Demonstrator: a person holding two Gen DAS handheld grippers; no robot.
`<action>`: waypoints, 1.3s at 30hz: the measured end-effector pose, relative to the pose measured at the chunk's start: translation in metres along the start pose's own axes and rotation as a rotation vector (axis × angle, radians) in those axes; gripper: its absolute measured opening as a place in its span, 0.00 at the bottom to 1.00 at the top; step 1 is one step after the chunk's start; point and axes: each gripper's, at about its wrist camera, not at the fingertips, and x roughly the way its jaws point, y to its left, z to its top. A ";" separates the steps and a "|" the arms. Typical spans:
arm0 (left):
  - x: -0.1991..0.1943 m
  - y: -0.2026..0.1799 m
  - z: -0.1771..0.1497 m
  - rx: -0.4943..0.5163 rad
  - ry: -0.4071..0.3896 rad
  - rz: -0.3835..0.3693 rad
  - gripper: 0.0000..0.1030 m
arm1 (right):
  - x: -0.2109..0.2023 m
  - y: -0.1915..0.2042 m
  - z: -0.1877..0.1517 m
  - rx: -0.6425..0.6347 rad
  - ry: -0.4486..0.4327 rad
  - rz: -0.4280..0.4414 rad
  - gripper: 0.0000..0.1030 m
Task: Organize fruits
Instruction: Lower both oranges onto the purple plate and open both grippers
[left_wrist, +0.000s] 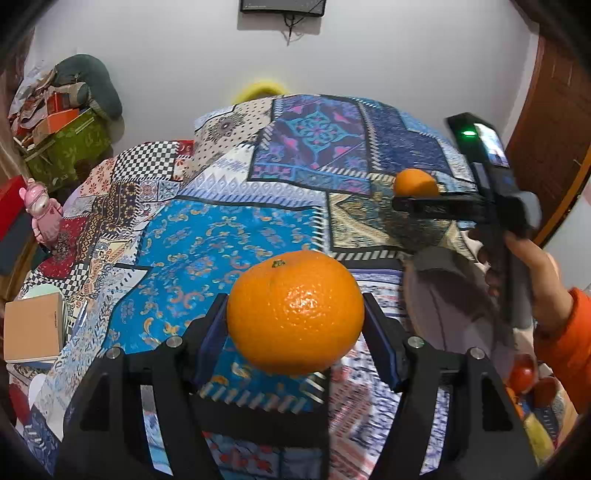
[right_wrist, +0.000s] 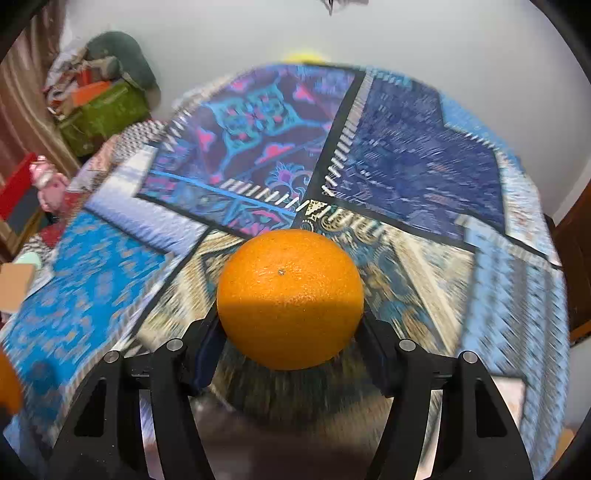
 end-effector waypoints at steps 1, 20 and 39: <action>-0.005 -0.003 0.000 0.004 -0.004 -0.003 0.67 | -0.016 -0.002 -0.005 0.000 -0.014 0.003 0.60; -0.106 -0.089 -0.008 0.085 -0.084 -0.082 0.67 | -0.215 -0.029 -0.080 0.064 -0.189 0.053 0.60; 0.011 -0.144 -0.008 0.128 0.099 -0.117 0.67 | -0.095 -0.047 -0.117 0.051 -0.016 0.142 0.60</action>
